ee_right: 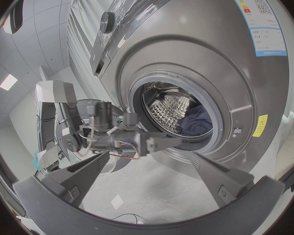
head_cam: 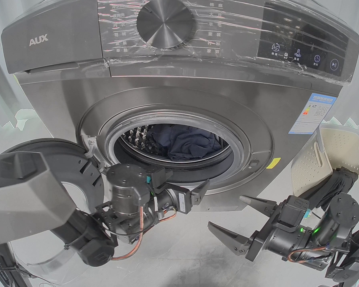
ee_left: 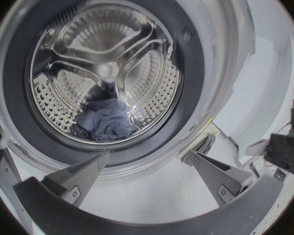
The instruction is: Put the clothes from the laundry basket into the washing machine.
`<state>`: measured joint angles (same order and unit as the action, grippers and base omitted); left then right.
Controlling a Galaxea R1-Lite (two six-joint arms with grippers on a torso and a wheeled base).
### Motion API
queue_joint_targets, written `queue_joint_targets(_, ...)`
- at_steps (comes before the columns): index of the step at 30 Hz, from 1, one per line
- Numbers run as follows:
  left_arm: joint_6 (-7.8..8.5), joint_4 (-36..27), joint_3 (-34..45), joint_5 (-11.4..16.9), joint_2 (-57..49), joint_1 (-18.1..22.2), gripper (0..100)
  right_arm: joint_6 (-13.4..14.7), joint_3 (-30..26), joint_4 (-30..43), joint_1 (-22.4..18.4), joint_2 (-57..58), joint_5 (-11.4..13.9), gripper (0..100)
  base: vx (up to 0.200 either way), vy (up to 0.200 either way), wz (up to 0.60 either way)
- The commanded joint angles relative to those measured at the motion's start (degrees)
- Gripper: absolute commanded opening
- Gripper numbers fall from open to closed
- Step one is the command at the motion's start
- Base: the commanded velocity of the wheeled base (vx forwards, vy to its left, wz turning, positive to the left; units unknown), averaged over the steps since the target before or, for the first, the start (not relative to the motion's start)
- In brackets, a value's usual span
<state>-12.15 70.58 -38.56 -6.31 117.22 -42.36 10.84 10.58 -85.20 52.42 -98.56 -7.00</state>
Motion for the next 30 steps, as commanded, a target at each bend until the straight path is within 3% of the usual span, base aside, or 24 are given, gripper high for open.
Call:
queue_joint_targets(1, -0.5, 2.6, 12.5, -0.5, -17.3, -1.6, 100, 0.0, -3.7, 0.1, -0.9, 7.0, 0.0, 100, 0.0, 0.0, 0.0)
queue_joint_targets(9, -0.24, 2.1, 24.9, -1.1, -34.7, -0.9, 100, -0.9, -10.5, 1.3, -8.7, 15.9, 0.0, 100, 0.0, 0.0, 0.0)
queue_joint_targets(14, 0.29, 1.8, 29.4, -3.0, -40.1, -0.4, 100, -1.9, -10.5, 3.9, -14.2, 20.7, 0.1, 100, 0.0, 0.0, 0.0)
queue_joint_targets(16, 1.34, 1.7, 30.5, -3.6, -41.8, 0.3, 100, -3.6, -10.5, 6.6, -16.0, 23.4, 0.3, 100, 0.0, 0.0, 0.0)
queue_joint_targets(18, 3.01, 1.7, 31.6, -3.7, -43.1, 1.9, 100, -3.9, -10.5, 10.1, -17.5, 24.9, 0.1, 100, 0.0, 0.0, 0.0)
queue_joint_targets(19, 3.01, 1.7, 31.6, -3.7, -43.1, 1.9, 100, -3.9, -10.5, 10.1, -17.5, 24.9, 0.1, 100, 0.0, 0.0, 0.0)
queue_joint_targets(20, 5.12, 1.8, 32.6, -3.7, -44.1, 4.5, 100, -3.8, -10.5, 12.7, -18.9, 26.4, 0.1, 100, 0.0, 0.0, 0.0)
queue_joint_targets(23, 6.0, 1.9, 33.7, -3.0, -46.1, 7.6, 100, -4.2, -10.5, 14.6, -21.0, 29.1, 0.1, 100, 0.0, 0.0, 0.0)
queue_joint_targets(27, 6.09, 1.7, 35.1, -3.1, -48.5, 8.1, 100, -4.2, -10.5, 16.1, -23.2, 30.8, 0.1, 100, -0.2, 0.0, 0.0)
queue_joint_targets(30, 7.76, 1.5, 37.4, -3.4, -52.9, 8.1, 100, -4.1, -10.5, 18.6, -26.5, 33.3, 0.1, 100, -0.2, 0.0, 0.0)
